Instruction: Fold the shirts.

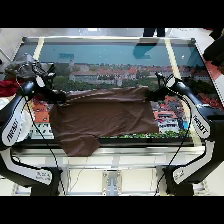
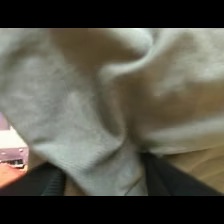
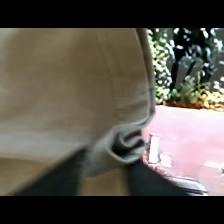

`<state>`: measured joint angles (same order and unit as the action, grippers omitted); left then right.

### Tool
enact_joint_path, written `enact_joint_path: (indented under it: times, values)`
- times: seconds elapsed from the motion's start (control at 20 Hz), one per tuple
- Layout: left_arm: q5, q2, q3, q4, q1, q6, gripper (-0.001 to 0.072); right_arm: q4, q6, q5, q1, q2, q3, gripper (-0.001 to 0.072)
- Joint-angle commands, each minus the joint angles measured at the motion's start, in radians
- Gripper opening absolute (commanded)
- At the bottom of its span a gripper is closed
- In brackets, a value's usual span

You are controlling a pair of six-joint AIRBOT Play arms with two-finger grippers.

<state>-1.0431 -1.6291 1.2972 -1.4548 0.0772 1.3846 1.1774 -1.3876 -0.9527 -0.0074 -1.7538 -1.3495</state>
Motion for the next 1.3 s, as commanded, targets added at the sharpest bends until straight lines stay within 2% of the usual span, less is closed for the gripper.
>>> enact_joint_path:
  times: [0.0,0.15,0.3,0.35,0.45,0.5,0.6,0.7,0.85,0.9,1.0,1.25]
  values:
    - [-0.008,0.059,-0.001,0.004,0.003,-0.001,0.0533,0.007,-0.008,-0.075,0.001,0.021,-0.021,0.0420]
    - [-0.038,0.237,0.000,0.003,0.028,-0.001,0.0533,0.043,-0.008,-0.209,-0.027,0.114,-0.061,0.0420]
    - [-0.105,0.469,-0.059,-0.007,0.105,0.000,0.0533,0.161,-0.008,-0.327,-0.092,0.278,-0.063,0.0420]
    - [-0.113,0.560,-0.132,-0.003,0.145,0.005,0.0533,0.185,-0.008,-0.366,-0.122,0.333,-0.060,0.0420]
    - [-0.123,0.727,-0.340,0.005,0.226,0.100,0.0532,0.170,-0.007,-0.367,-0.176,0.440,-0.005,0.0420]
    - [-0.159,0.787,-0.440,0.029,0.259,0.139,0.0531,0.159,-0.008,-0.347,-0.192,0.489,0.042,0.0419]
    - [-0.288,0.863,-0.634,0.137,0.313,0.150,0.0531,0.143,-0.008,-0.315,-0.207,0.570,0.154,0.0420]
    - [-0.314,0.885,-0.780,0.253,0.334,0.150,0.0531,0.130,-0.008,-0.306,-0.207,0.592,0.227,0.0420]
    - [-0.288,0.870,-0.912,0.282,0.334,0.147,0.0527,0.066,-0.006,-0.278,-0.207,0.585,0.281,0.0420]
    - [-0.271,0.858,-0.942,0.300,0.333,0.148,0.0479,0.047,-0.005,-0.255,-0.206,0.585,0.288,0.0420]
    - [-0.253,0.822,-0.985,0.358,0.332,0.104,0.0475,0.019,-0.005,-0.223,-0.206,0.586,0.289,0.0420]
    - [-0.194,0.703,-0.994,0.364,0.329,0.088,0.0461,-0.007,-0.005,-0.222,-0.206,0.586,0.289,0.0420]
